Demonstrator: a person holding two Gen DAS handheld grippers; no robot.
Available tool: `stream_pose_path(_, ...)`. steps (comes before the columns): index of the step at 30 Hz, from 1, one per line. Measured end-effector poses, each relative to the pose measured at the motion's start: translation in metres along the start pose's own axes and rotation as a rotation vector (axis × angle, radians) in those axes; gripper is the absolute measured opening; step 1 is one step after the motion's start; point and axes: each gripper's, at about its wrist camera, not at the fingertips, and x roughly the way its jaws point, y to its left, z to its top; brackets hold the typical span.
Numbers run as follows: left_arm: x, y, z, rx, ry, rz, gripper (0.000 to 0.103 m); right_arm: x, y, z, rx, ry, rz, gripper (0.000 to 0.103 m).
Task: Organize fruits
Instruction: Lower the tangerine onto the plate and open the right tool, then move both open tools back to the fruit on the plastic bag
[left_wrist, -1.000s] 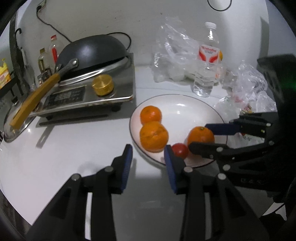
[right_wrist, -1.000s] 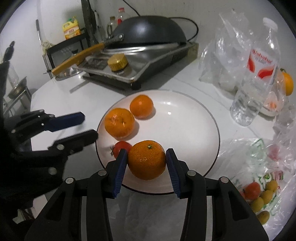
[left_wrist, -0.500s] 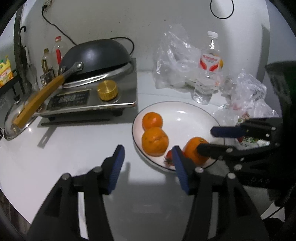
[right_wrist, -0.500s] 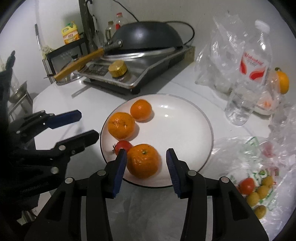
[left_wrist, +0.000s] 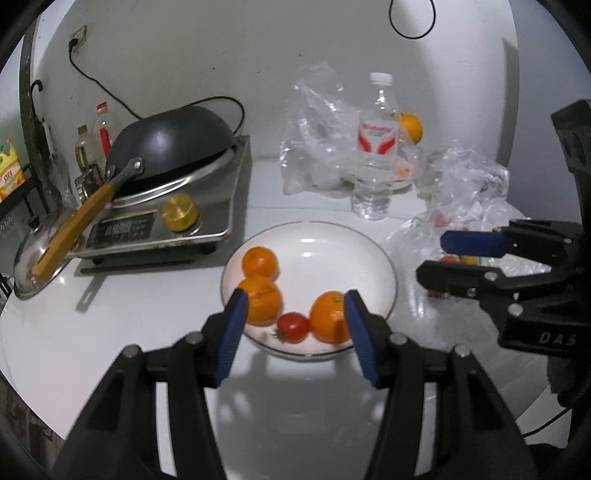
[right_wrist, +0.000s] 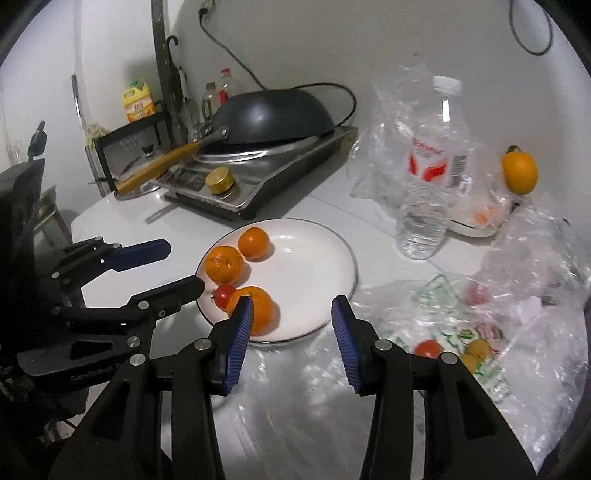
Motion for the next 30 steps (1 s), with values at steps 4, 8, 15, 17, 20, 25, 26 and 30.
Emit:
stream_pose_path(4,-0.002,-0.017,0.002,0.015,0.003,-0.004,0.055,-0.016,-0.013,-0.006,0.021,-0.022,-0.010,0.047)
stream_pose_path(8,-0.006,-0.031,0.006,0.027,-0.005,-0.006,0.055,-0.025,-0.023,-0.008,0.026,-0.032,-0.011,0.046)
stream_pose_path(15,-0.008,-0.045,0.010,0.044,-0.002,-0.005,0.055,-0.033,-0.041,-0.011,0.037,-0.054,-0.027,0.046)
stream_pose_path(17,-0.006,-0.051,0.012,0.061,0.000,-0.011,0.055,-0.034,-0.049,-0.016,0.045,-0.049,-0.048,0.046)
stream_pose_path(20,-0.002,-0.060,0.013,0.078,0.006,-0.029,0.055,-0.033,-0.062,-0.027,0.066,-0.033,-0.073,0.042)
stream_pose_path(25,0.011,-0.084,0.014,0.120,0.026,-0.068,0.055,-0.032,-0.082,-0.044,0.086,-0.004,-0.105,0.035)
stream_pose_path(26,0.014,-0.089,0.014,0.129,0.029,-0.072,0.055,-0.032,-0.087,-0.047,0.091,0.001,-0.111,0.035)
stream_pose_path(30,0.028,-0.111,0.015,0.169,0.045,-0.092,0.055,-0.031,-0.102,-0.056,0.112,0.015,-0.124,0.033)
